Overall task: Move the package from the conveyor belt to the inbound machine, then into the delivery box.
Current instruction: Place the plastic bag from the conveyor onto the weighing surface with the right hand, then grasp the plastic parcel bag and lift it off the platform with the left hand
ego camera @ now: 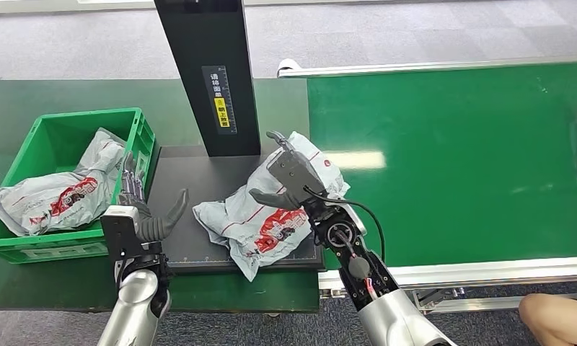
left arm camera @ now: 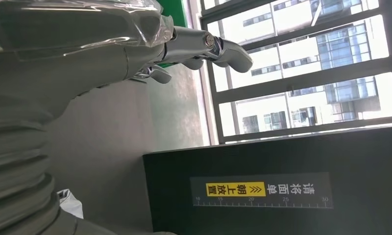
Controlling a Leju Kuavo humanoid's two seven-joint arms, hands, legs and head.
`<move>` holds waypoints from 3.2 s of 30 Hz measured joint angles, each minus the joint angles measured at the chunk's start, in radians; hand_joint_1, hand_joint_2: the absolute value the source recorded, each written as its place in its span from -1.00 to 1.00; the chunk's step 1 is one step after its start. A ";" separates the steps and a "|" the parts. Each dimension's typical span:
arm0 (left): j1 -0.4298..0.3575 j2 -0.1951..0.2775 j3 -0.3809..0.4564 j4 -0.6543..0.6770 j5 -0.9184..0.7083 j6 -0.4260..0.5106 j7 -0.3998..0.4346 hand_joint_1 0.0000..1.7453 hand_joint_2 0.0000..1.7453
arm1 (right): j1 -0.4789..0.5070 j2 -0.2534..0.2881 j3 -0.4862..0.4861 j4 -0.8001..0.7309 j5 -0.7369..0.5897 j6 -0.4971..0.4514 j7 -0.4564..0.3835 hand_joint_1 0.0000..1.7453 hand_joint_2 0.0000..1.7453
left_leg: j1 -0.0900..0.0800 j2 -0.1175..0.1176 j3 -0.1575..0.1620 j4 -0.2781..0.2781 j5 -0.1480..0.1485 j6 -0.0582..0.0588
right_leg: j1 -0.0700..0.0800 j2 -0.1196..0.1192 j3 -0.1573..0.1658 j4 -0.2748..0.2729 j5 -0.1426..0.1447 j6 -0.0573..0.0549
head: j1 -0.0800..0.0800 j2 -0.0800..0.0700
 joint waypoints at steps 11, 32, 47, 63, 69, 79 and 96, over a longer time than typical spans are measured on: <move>0.012 0.001 -0.069 -0.022 -0.130 -0.056 0.005 -1.00 1.00 | 0.069 -0.016 -0.041 -0.215 -0.174 0.057 -0.082 -1.00 1.00 | 0.000 0.000 0.000 0.000 0.000 0.000 | 0.000 0.000 0.000 0.000 0.000 0.000 | 0.000 0.000; 0.024 0.006 -0.274 -0.025 -0.485 -0.066 0.110 -1.00 1.00 | 0.289 -0.116 -0.175 -0.499 -0.131 -0.049 -0.167 -1.00 1.00 | -0.001 -0.001 0.000 0.000 -0.001 0.001 | -0.002 -0.001 0.001 -0.002 0.000 0.000 | 0.000 0.000; -0.112 -0.043 -0.352 0.444 -0.673 0.026 0.129 -1.00 1.00 | 0.561 -0.155 -0.372 -0.692 -0.133 -0.112 -0.258 -1.00 1.00 | -0.001 0.000 0.001 0.000 -0.001 0.001 | -0.001 0.000 0.001 -0.002 0.000 0.000 | 0.000 0.000; -0.241 -0.065 -0.352 0.716 -0.717 0.108 0.145 1.00 1.00 | 0.565 -0.149 -0.377 -0.726 -0.133 -0.108 -0.246 -1.00 1.00 | -0.001 -0.001 0.006 0.000 -0.001 0.001 | -0.001 0.000 0.008 -0.002 0.000 0.000 | 0.000 0.000; -0.254 -0.064 -0.345 0.725 -0.681 0.144 0.120 1.00 1.00 | 0.563 -0.147 -0.377 -0.726 -0.133 -0.107 -0.240 -1.00 1.00 | -0.001 -0.002 0.008 0.000 -0.001 0.001 | -0.001 0.000 0.009 -0.002 0.000 0.000 | 0.000 0.000; -0.219 -0.033 -0.278 0.500 -0.614 0.211 0.100 1.00 1.00 | 0.574 -0.147 -0.388 -0.728 -0.133 -0.120 -0.233 -1.00 1.00 | -0.001 0.000 0.006 0.000 -0.001 0.001 | -0.001 0.000 0.006 -0.001 0.000 0.000 | 0.000 0.000; -0.441 0.197 0.022 0.231 -0.830 0.360 0.328 1.00 1.00 | 0.644 -0.146 -0.438 -0.765 -0.142 -0.159 -0.230 -1.00 1.00 | 0.000 0.001 0.003 0.000 0.002 -0.001 | 0.000 0.000 0.003 0.000 0.001 -0.002 | 0.000 0.000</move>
